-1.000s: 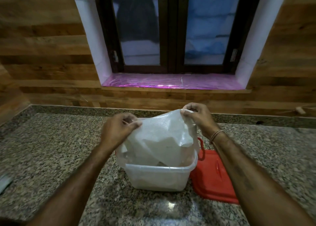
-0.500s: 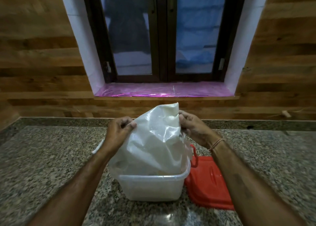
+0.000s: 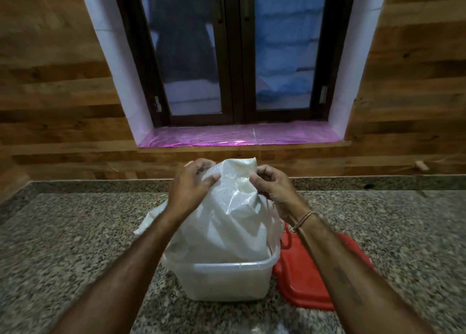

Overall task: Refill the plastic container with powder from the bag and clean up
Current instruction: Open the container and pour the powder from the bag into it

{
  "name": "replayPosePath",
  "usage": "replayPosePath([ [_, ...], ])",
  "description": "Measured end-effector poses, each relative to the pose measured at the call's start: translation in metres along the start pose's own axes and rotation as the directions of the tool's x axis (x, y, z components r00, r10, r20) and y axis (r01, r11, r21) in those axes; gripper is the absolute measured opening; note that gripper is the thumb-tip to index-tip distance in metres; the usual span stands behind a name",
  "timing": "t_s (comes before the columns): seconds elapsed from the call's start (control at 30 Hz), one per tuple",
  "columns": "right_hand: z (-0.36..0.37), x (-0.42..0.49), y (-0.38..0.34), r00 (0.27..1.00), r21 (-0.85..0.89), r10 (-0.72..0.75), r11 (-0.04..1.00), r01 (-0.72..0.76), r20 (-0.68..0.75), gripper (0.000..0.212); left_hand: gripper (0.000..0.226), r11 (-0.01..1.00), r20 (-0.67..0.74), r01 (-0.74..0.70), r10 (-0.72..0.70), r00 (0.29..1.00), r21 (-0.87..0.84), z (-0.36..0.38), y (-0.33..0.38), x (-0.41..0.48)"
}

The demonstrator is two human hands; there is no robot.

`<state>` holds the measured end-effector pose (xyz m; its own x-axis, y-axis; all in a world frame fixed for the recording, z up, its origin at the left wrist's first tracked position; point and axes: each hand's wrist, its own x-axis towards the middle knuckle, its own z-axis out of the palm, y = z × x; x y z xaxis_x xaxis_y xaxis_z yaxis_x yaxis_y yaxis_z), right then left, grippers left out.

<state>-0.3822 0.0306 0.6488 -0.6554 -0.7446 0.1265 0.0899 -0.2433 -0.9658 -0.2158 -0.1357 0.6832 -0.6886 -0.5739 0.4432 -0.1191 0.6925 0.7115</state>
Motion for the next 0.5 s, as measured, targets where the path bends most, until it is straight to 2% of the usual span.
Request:
replayPosePath([
  [0.07,0.003,0.001,-0.001,0.998,-0.009,-0.030,1.000,0.029,-0.050,0.027,0.005,1.000,-0.041,-0.012,0.013,0.999,0.016,0.008,0.008,0.009],
  [0.13,0.004,0.000,-0.001,0.993,-0.027,-0.067,0.998,0.065,-0.100,0.018,0.013,0.998,-0.048,0.027,-0.030,0.998,-0.061,0.012,0.004,0.012],
  [0.2,0.002,-0.005,0.001,0.995,-0.044,-0.069,0.997,0.066,-0.079,0.022,0.017,0.976,-0.027,0.090,-0.097,0.995,-0.196,0.011,-0.007,0.008],
  [0.33,-0.016,-0.016,0.018,0.994,-0.137,0.060,0.989,-0.047,0.091,0.030,0.022,0.912,0.011,0.201,-0.211,0.977,-0.357,0.007,-0.028,-0.004],
  [0.5,-0.020,-0.015,0.030,0.994,-0.258,0.109,0.961,-0.101,0.016,0.018,0.023,0.879,0.015,0.240,-0.257,0.966,-0.413,0.009,-0.035,-0.012],
])
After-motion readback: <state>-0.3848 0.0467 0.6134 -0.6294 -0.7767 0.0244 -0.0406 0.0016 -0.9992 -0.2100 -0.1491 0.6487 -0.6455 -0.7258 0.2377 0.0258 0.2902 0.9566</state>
